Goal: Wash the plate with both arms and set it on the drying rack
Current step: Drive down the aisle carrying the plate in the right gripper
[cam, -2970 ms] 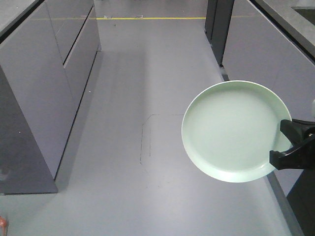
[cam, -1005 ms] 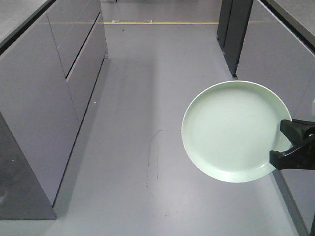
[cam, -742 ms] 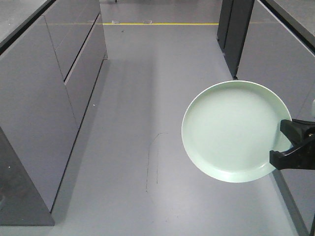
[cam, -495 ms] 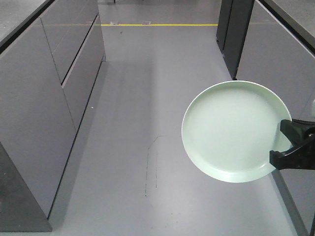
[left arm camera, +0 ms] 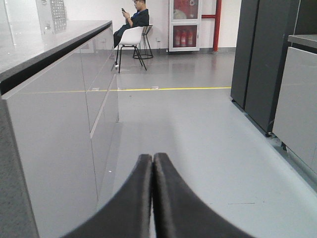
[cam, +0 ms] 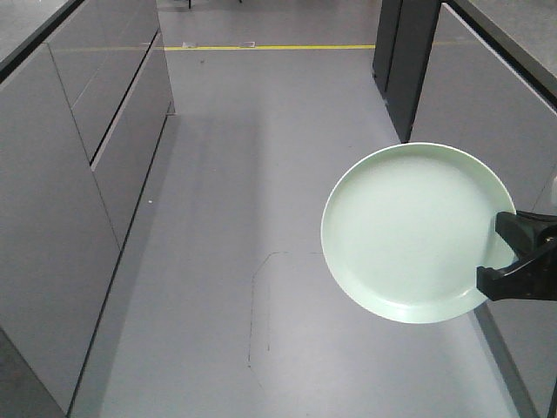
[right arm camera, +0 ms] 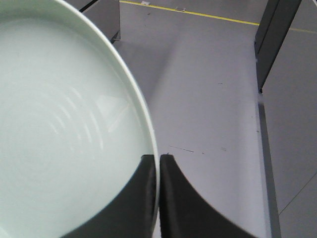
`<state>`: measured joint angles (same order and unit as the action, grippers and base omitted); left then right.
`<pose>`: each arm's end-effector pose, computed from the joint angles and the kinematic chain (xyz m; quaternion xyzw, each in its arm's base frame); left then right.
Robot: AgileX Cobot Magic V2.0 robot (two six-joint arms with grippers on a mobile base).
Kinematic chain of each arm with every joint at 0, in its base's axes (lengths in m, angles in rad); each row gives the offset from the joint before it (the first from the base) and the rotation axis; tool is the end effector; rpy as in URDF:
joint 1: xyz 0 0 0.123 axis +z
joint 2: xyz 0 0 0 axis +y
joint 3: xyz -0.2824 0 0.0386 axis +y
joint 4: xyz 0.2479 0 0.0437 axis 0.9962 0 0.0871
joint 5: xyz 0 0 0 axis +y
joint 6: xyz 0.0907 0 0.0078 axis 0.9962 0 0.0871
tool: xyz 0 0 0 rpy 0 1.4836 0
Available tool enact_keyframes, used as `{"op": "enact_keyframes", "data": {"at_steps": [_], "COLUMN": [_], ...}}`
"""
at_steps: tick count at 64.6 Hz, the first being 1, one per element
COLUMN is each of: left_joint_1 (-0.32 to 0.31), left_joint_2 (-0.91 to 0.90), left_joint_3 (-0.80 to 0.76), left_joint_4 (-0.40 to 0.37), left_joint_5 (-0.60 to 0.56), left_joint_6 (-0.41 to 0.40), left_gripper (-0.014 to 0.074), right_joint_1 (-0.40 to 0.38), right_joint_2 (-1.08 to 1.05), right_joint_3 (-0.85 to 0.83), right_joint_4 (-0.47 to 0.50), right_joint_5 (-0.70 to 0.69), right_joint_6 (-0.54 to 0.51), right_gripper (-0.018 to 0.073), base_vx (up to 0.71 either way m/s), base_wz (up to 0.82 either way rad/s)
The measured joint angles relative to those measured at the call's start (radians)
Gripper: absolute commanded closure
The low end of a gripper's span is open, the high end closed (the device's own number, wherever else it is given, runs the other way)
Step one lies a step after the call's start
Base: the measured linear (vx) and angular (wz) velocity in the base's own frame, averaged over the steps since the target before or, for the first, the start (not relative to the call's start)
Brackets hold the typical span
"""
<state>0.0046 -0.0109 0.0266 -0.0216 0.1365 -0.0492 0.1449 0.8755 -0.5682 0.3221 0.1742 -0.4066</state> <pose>0.0566 0.0000 0.1923 -0.0264 0.7292 -0.0236 0.6834 0.1798 0.0313 0.2969 -0.1120 0.8217 0.0383 0.5575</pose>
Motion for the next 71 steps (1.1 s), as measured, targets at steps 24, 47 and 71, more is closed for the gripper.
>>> {"op": "enact_keyframes", "data": {"at_steps": [24, 47, 71], "left_joint_1": [0.000, 0.000, 0.000], "left_joint_2": [0.000, 0.000, 0.000], "left_joint_3": [0.000, 0.000, 0.000], "left_joint_4": [0.000, 0.000, 0.000], "left_joint_5": [0.000, 0.000, 0.000], "left_joint_6": [0.000, 0.000, 0.000], "left_gripper": [0.0602, 0.0602, 0.0602], "right_joint_1": [0.000, 0.000, 0.000], "right_joint_2": [0.000, 0.000, 0.000], "right_joint_3": [0.000, 0.000, 0.000], "right_joint_4": [0.000, 0.000, 0.000], "right_joint_5": [0.000, 0.000, 0.001], "right_joint_6": [0.000, 0.000, 0.000], "right_gripper": [0.0569, 0.0569, 0.0569], "base_vx": [0.15, 0.14, 0.13], "base_wz": [-0.05, 0.00, -0.01]}}
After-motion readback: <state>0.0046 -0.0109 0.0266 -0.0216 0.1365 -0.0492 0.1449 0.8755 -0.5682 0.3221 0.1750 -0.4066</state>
